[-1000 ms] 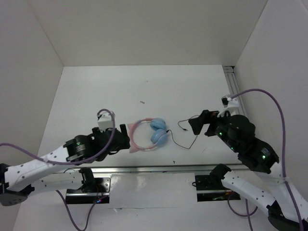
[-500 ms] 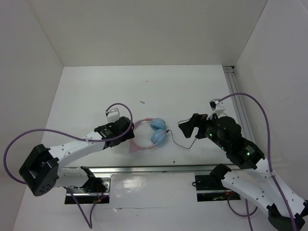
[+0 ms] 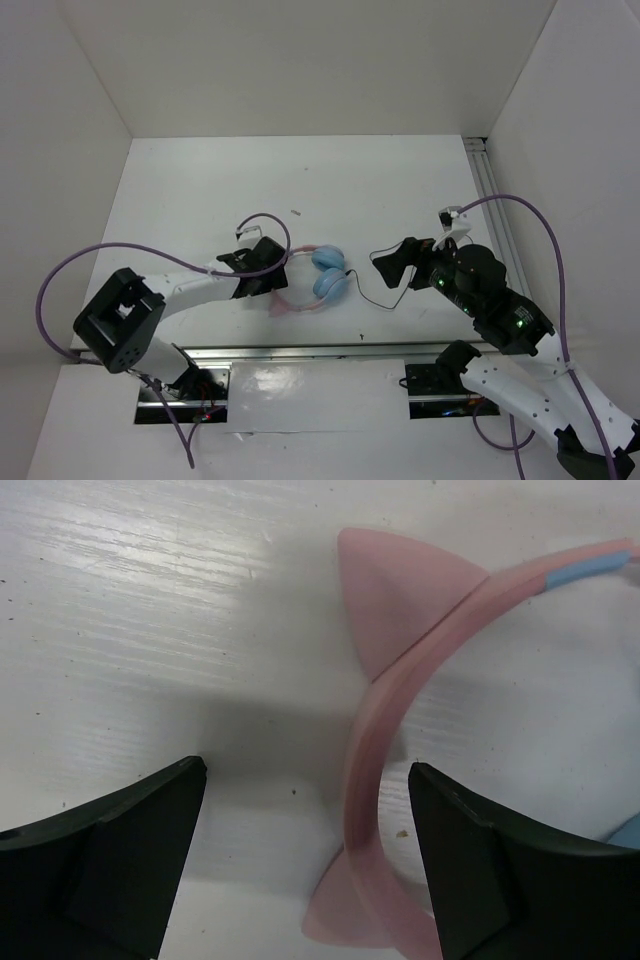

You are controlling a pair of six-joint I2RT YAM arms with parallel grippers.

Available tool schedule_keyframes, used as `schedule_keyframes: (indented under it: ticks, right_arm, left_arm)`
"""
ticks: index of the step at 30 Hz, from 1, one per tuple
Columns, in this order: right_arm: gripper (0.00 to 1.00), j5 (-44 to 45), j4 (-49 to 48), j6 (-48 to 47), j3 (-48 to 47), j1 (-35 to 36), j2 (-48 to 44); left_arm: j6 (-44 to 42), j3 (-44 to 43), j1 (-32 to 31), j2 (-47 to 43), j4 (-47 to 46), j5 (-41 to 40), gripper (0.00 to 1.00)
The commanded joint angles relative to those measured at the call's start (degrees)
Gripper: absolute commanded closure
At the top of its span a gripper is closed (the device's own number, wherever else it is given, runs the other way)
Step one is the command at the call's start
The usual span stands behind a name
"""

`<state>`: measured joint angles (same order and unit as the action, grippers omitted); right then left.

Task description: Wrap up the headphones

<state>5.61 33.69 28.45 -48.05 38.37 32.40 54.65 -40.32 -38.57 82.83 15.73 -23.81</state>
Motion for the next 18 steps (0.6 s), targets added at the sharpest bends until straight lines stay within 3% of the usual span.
schedule_keyframes:
  ticks: [1,5,8,18]
  right_arm:
    - [0.00,0.5,-1.8,-1.1,-1.5,0.2,-0.3]
    - [0.00,1.1,-2.4,-1.1,-1.5,0.2,-0.8]
    - [0.00,1.6,-2.4,-0.6,-1.5,0.2,-0.9]
    - [0.00,2.1,-1.9,-1.1,-3.5,0.2,-1.4]
  left_arm:
    - [4.3,-4.6,-1.6,3.6,7.3,-2.9,0.06]
    - [7.5,-9.2,-4.8,7.1,15.3,-8.2,0.20]
    - [8.0,-11.3,-6.2,10.1,18.5,-8.8,0.23]
    - [10.3,-2.9,-4.0,8.3,13.4,-6.2,0.52]
